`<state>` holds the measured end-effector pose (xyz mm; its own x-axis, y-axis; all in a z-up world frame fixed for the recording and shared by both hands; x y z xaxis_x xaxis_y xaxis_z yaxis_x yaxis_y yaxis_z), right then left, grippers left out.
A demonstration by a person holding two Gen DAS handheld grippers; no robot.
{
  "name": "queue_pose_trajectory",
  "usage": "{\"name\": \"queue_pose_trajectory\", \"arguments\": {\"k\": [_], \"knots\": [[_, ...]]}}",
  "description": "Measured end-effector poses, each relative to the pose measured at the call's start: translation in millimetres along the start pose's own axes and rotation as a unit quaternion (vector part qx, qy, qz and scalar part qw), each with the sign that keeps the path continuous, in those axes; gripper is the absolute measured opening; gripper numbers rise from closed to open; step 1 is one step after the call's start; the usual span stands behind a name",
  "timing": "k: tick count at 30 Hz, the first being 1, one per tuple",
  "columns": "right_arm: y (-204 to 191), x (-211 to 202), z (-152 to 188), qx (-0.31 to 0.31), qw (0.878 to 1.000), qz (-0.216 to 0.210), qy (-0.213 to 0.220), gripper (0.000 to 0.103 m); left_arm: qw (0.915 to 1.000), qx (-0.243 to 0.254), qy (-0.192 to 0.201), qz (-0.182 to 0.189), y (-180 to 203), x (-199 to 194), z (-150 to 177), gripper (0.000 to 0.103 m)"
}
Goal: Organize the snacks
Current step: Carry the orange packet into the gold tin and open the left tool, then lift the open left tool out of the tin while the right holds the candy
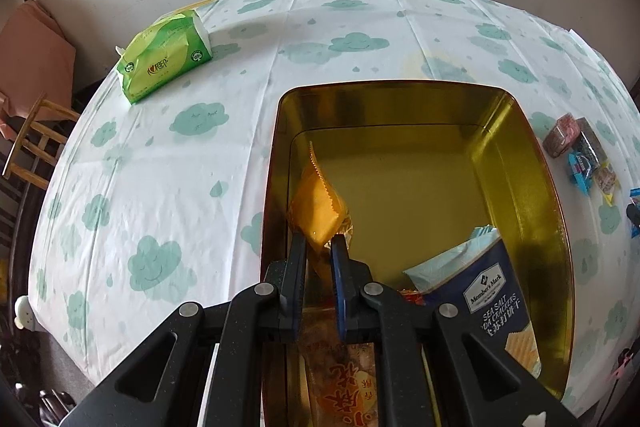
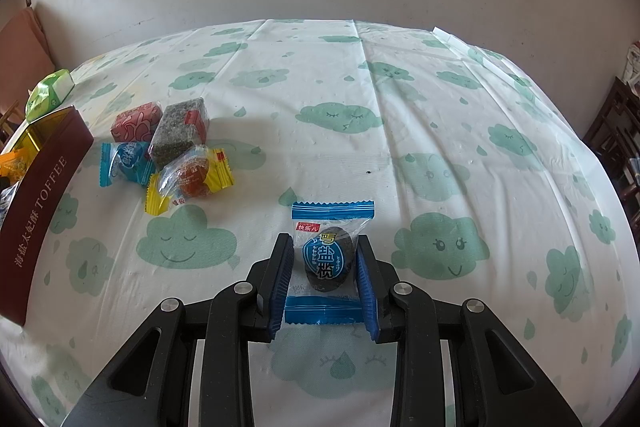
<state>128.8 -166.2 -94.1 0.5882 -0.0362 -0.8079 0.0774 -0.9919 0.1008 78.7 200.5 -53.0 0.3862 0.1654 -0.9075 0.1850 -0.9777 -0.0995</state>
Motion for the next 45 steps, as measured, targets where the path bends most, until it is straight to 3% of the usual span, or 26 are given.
{"name": "queue_pose_trajectory", "arguments": {"k": [5,14,23,37,45], "knots": [[-0.5,0.2,-0.1,-0.001,1.0,0.003,0.0,0.033,1.0,-0.001,0.001,0.001,-0.7,-0.6,0.6,0.014],[-3.7,0.9,-0.4,-0.001,1.0,0.006,-0.001,0.034,0.9999,0.004,0.012,0.004,5.7,-9.9,4.6,0.046],[-6.1,1.3,-0.6,-0.003,1.0,0.011,-0.001,0.034,0.9995,0.0,0.028,0.016,9.0,-24.9,11.8,0.055],[-7.0,0.6,0.4,0.0,1.0,0.018,-0.002,0.033,0.9976,-0.035,0.058,0.015,4.8,-50.2,28.9,0.08],[-7.1,1.3,-1.8,-0.003,0.999,0.036,-0.008,0.029,0.9969,-0.047,0.062,0.003,2.8,-53.3,37.7,0.084]]}}
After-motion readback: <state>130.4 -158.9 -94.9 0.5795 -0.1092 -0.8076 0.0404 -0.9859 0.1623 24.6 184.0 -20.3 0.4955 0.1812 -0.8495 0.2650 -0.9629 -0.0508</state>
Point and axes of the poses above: each gripper's, at about its wrist camera, not at the fingertips, and x roughly the way its jaws point, y to its right, z to its underside, the point moved 3 cm from there along x, roughly the way its jaws point, and after that the axes turned 2 degrees about -y, right-handed, at the moved point
